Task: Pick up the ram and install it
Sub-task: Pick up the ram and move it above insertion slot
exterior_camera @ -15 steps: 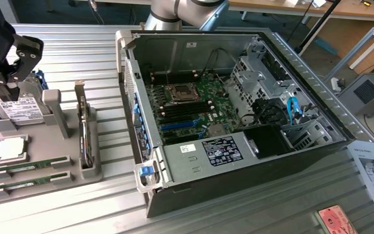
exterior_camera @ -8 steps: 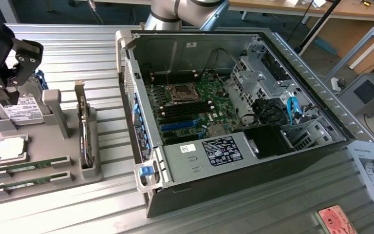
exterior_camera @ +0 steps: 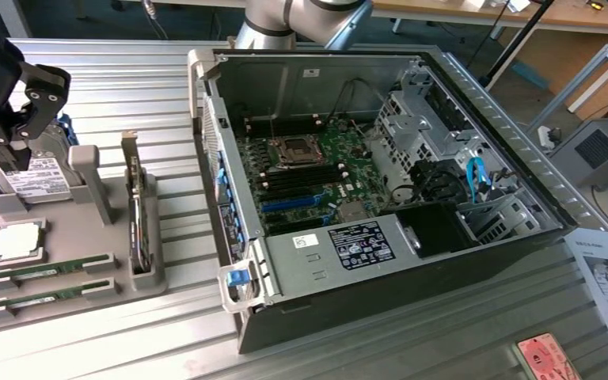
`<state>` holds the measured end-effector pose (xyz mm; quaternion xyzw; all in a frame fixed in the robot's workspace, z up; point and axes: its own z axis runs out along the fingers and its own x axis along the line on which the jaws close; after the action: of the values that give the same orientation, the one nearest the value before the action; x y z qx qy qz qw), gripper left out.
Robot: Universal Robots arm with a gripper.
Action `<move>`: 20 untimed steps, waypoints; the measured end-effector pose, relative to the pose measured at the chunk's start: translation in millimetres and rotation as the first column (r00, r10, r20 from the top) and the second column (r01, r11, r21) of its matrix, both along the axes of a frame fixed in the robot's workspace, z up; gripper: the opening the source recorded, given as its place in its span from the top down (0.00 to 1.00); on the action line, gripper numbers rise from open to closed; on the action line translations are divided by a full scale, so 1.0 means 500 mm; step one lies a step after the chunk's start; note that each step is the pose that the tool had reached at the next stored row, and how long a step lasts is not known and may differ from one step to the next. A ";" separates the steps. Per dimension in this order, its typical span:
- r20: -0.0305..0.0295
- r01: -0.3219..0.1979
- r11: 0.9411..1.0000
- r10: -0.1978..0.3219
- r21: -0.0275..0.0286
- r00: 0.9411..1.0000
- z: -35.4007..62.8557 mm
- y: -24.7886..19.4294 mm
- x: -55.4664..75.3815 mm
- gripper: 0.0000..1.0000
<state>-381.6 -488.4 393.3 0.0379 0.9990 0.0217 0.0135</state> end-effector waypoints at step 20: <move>0.000 -0.020 1.000 0.020 0.000 1.000 0.000 0.0000 0.000 0.89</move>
<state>-381.5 -488.4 393.2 0.0278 0.9993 0.0219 0.0133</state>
